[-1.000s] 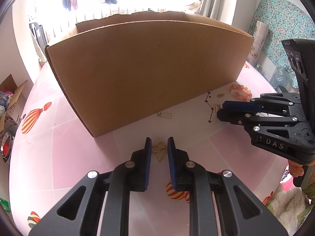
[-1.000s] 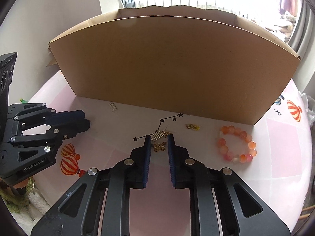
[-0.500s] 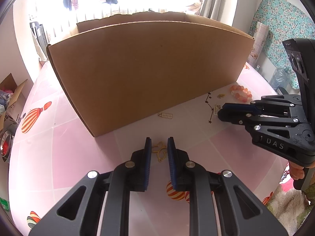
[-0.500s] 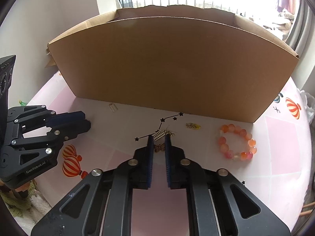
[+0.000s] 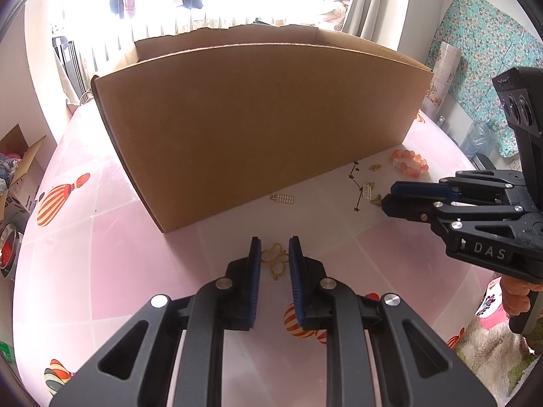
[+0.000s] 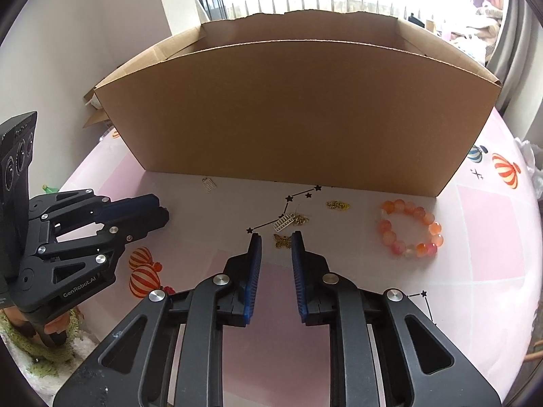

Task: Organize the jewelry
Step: 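Carry the gold butterfly charm in the left tool over the box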

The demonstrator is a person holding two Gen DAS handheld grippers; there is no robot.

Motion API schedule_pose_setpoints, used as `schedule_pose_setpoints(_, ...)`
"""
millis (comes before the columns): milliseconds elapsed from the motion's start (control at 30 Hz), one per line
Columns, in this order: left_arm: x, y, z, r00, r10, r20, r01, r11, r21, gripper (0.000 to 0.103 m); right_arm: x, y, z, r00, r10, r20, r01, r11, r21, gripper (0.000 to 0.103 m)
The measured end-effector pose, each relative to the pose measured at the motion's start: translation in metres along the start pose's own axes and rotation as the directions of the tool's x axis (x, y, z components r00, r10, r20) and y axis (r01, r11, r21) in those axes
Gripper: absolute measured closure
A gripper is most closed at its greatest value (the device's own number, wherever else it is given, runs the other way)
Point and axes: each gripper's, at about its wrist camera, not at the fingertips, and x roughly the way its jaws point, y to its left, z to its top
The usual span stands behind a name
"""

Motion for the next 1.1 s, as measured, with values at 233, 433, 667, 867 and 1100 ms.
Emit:
schedule_pose_setpoints(233, 0.002, 0.0, 0.0, 1.0, -0.008, 0.0, 0.008, 1.0, -0.001, 0.087, 0.007, -0.002, 0.002, 1.0, -0.01, -0.018, 0.01, 1.0, 0.012, 0.085)
schedule_pose_setpoints(433, 0.003, 0.003, -0.001, 1.0, -0.009, -0.007, 0.009, 1.0, -0.004, 0.087, 0.008, 0.004, 0.008, 1.0, -0.021, -0.006, 0.02, 0.999, -0.029, 0.085)
schedule_pose_setpoints(667, 0.002, 0.003, -0.002, 1.0, -0.009, -0.005, 0.009, 1.0, -0.004, 0.087, 0.012, 0.016, 0.013, 0.999, -0.032, 0.01, 0.033, 0.996, -0.078, 0.086)
schedule_pose_setpoints(867, 0.002, 0.003, -0.002, 1.0, -0.008, -0.005, 0.008, 1.0, -0.006, 0.087, -0.001, 0.027, 0.013, 0.999, -0.034, 0.015, 0.035, 0.996, -0.085, 0.092)
schedule_pose_setpoints(1100, 0.003, 0.003, -0.001, 1.0, -0.007, -0.003, 0.007, 1.0, -0.008, 0.087, -0.01, 0.025, 0.011, 1.0, -0.025, 0.014, 0.026, 0.997, -0.078, 0.093)
